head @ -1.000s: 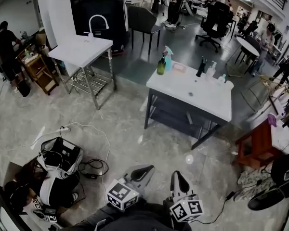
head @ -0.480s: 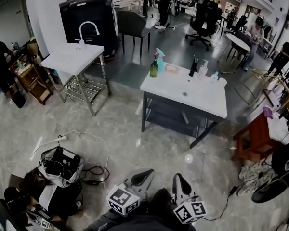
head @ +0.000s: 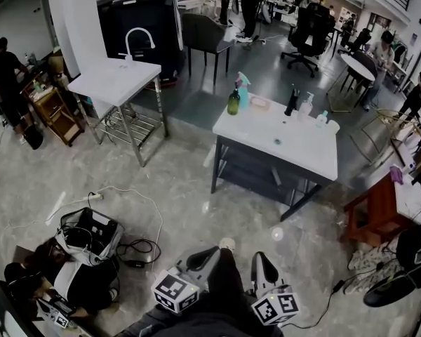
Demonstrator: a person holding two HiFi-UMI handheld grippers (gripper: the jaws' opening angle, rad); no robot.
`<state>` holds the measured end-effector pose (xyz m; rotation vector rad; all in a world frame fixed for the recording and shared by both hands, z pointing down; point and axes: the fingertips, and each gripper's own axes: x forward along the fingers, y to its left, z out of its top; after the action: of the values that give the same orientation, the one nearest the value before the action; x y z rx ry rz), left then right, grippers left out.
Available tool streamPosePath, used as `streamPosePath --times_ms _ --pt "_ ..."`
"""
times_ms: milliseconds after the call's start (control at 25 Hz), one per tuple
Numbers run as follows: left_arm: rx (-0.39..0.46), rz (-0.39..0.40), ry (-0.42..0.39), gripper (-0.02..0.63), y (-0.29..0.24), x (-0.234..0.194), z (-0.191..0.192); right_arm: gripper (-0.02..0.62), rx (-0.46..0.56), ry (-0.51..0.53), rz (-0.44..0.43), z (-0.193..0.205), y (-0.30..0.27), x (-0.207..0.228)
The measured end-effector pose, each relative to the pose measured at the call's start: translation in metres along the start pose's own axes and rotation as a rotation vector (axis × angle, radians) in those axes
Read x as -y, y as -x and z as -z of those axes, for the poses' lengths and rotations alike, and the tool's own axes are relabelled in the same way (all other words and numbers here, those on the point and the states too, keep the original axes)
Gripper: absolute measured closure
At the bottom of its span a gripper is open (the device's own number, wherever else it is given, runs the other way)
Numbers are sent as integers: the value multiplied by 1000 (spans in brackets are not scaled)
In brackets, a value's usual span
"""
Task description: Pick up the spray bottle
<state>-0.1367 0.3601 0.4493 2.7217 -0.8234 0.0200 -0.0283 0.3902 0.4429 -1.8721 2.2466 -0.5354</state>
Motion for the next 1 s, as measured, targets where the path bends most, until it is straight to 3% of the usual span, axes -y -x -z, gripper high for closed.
streamPosePath --times_ms 400,1000 --pt "-5 -61 30 603 -24 -39 -6 584 -39 6 -84 -7 -54 0" --pt "5 -61 26 603 -136 -105 -45 584 -43 4 -86 -52 -162 69"
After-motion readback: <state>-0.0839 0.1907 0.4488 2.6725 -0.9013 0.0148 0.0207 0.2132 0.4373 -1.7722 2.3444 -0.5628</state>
